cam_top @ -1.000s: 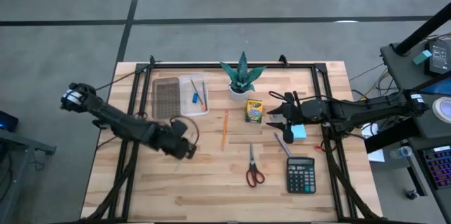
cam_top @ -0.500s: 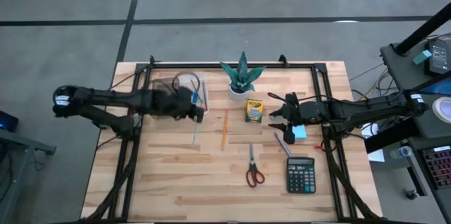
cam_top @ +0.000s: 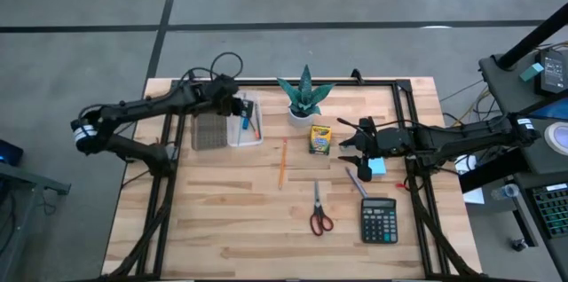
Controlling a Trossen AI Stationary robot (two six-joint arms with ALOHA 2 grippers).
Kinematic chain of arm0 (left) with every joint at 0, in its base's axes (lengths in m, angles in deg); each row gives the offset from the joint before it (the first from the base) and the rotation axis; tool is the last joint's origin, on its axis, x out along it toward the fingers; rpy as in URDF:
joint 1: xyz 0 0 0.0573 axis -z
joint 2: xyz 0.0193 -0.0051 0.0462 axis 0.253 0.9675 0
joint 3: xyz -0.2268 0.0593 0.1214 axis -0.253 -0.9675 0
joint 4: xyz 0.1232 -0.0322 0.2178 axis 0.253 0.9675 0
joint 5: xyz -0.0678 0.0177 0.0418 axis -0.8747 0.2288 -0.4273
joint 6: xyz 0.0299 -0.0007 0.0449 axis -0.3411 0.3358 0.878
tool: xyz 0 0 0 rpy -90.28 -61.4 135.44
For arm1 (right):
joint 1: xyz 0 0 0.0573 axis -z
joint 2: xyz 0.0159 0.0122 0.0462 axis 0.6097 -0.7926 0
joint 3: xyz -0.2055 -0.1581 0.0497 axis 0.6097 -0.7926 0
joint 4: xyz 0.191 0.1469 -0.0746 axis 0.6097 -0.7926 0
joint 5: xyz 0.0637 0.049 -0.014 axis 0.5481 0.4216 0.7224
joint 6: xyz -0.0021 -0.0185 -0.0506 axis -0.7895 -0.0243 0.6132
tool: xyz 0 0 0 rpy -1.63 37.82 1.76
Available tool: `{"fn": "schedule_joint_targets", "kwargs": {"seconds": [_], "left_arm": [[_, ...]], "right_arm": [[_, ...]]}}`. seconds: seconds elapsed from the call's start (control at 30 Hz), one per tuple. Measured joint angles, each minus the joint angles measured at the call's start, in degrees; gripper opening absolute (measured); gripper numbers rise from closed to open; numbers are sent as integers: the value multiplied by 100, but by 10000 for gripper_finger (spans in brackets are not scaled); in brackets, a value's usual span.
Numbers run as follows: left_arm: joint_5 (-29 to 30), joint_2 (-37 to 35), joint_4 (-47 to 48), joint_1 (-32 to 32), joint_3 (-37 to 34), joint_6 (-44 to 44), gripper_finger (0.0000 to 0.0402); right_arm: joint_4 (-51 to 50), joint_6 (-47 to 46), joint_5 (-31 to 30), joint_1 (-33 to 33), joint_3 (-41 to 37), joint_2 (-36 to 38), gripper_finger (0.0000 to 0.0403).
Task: Pack school essentials
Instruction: Put the light blue pen into the black supply box
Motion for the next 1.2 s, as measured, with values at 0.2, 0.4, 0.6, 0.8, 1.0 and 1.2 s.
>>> {"fn": "schedule_joint_targets", "kwargs": {"seconds": [0.2,0.4,0.6,0.8,1.0,1.2], "left_arm": [[-326,462,-18,-613,-2,173,0],[-604,903,-223,-877,-4,201,0],[-628,1168,-319,-949,33,290,0],[-626,1217,-311,-1022,33,290,0],[-609,1217,-307,-1022,17,281,0],[-583,1217,-307,-1022,17,277,0]], "right_arm": [[-2,36,0,0,0,0,194],[-5,124,-4,0,0,0,194],[-13,126,-2,0,0,0,194],[-17,126,-2,0,-7,0,194],[-71,135,-3,0,-9,0,194],[-94,130,-4,0,-11,0,194]]}}
